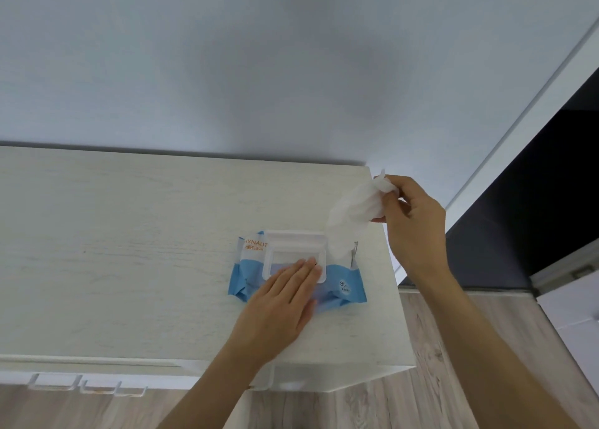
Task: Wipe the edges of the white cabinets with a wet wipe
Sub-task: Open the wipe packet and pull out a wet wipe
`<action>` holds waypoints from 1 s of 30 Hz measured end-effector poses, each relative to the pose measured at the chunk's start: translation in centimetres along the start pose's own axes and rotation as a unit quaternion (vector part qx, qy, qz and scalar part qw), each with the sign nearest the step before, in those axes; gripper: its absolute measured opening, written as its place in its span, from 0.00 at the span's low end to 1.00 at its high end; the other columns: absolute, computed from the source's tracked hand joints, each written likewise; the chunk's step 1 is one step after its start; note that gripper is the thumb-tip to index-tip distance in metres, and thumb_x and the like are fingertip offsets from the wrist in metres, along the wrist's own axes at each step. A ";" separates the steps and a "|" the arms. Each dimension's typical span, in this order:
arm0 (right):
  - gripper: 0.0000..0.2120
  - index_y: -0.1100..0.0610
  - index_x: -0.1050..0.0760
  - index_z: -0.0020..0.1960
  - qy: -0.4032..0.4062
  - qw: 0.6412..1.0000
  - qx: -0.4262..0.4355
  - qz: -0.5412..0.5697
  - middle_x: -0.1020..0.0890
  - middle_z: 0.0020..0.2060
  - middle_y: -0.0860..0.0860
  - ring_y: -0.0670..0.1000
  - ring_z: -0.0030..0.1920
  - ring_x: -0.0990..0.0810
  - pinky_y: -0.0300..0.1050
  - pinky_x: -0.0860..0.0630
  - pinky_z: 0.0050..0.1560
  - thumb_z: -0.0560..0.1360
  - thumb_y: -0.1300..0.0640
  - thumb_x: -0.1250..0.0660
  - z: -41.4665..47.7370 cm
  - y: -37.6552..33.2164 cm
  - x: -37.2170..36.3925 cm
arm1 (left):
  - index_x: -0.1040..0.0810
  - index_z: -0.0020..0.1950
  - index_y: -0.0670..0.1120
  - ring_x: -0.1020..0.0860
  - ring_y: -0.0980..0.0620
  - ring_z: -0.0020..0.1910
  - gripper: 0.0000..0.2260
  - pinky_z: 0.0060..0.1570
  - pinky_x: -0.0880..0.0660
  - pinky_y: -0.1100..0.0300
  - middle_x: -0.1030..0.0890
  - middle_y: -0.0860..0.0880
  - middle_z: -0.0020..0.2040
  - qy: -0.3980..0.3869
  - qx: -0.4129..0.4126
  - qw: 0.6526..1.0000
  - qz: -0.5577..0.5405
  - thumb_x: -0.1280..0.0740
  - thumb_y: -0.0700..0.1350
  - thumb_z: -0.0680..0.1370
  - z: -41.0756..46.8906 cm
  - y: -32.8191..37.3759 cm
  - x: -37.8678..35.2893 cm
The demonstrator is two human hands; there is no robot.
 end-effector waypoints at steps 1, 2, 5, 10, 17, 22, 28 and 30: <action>0.09 0.51 0.25 0.53 -0.003 1.000 0.002 -0.004 0.23 0.42 0.37 0.39 0.42 0.21 0.26 0.25 0.37 0.79 0.62 0.41 -0.1 0.0 -0.2 | 0.31 0.66 0.42 0.25 0.46 0.62 0.19 0.64 0.34 0.53 0.24 0.43 0.63 0.050 -0.021 0.999 0.004 0.53 0.49 0.83 -0.1 0.0 1.1; 0.09 0.51 0.25 0.53 -0.007 1.000 0.003 -0.009 0.22 0.42 0.38 0.40 0.41 0.21 0.26 0.25 0.38 0.79 0.62 0.41 -0.2 0.0 -0.4 | 0.33 0.67 0.42 0.28 0.46 0.64 0.18 0.67 0.36 0.52 0.27 0.42 0.65 0.088 -0.025 0.996 0.017 0.51 0.49 0.82 -0.1 -0.3 2.0; 0.10 0.49 0.25 0.54 -0.023 0.999 0.011 -0.032 0.22 0.41 0.38 0.39 0.41 0.22 0.25 0.27 0.41 0.78 0.60 0.40 -0.5 -0.2 -1.1 | 0.44 0.72 0.41 0.44 0.44 0.73 0.25 0.71 0.51 0.46 0.42 0.42 0.74 0.092 0.054 0.991 0.077 0.53 0.55 0.81 1.5 -2.6 3.3; 0.12 0.43 0.24 0.43 -0.058 0.998 0.003 0.002 0.20 0.36 0.36 0.39 0.40 0.22 0.28 0.26 0.41 0.76 0.61 0.36 -0.7 -0.6 -1.8 | 0.33 0.69 0.41 0.28 0.44 0.64 0.30 0.66 0.52 0.38 0.25 0.43 0.64 0.012 0.112 0.991 0.077 0.59 0.59 0.80 1.8 -3.5 2.4; 0.12 0.44 0.23 0.37 -0.069 0.996 -0.008 0.058 0.19 0.32 0.36 0.40 0.33 0.21 0.28 0.26 0.34 0.74 0.60 0.33 0.0 -1.5 -1.8 | 0.26 0.65 0.41 0.27 0.47 0.64 0.28 0.67 0.50 0.41 0.24 0.44 0.64 -0.078 0.095 0.992 0.041 0.58 0.55 0.81 -3.0 -2.1 -2.1; 0.11 0.46 0.22 0.37 -0.077 0.994 -0.019 0.074 0.18 0.31 0.37 0.42 0.33 0.20 0.30 0.24 0.33 0.73 0.60 0.32 -0.1 -1.4 -2.2 | 0.26 0.64 0.42 0.27 0.47 0.64 0.28 0.66 0.49 0.38 0.24 0.45 0.64 -0.069 0.118 0.990 0.037 0.58 0.55 0.82 -3.2 -2.1 -2.2; 0.09 0.46 0.22 0.38 -0.086 0.995 -0.039 0.043 0.18 0.31 0.40 0.43 0.34 0.20 0.40 0.19 0.40 0.73 0.58 0.32 -1.0 -0.2 -2.8 | 0.23 0.62 0.46 0.25 0.47 0.61 0.25 0.61 0.43 0.32 0.22 0.46 0.62 -0.073 0.142 0.984 0.079 0.53 0.56 0.80 -3.1 -1.9 -2.8; 0.08 0.45 0.22 0.38 -0.090 0.995 -0.040 0.030 0.18 0.32 0.41 0.44 0.34 0.20 0.43 0.19 0.41 0.73 0.57 0.32 -1.2 0.1 -3.1 | 0.22 0.61 0.46 0.24 0.47 0.60 0.24 0.62 0.45 0.32 0.21 0.46 0.61 -0.074 0.145 0.983 0.081 0.48 0.58 0.77 -3.0 -2.1 -3.1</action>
Point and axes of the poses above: each hand's wrist, its own z-axis towards the middle knuckle, its own x-axis out of the back of the hand, y = z × x, the point moved 8 cm from there along z, towards the middle knuckle
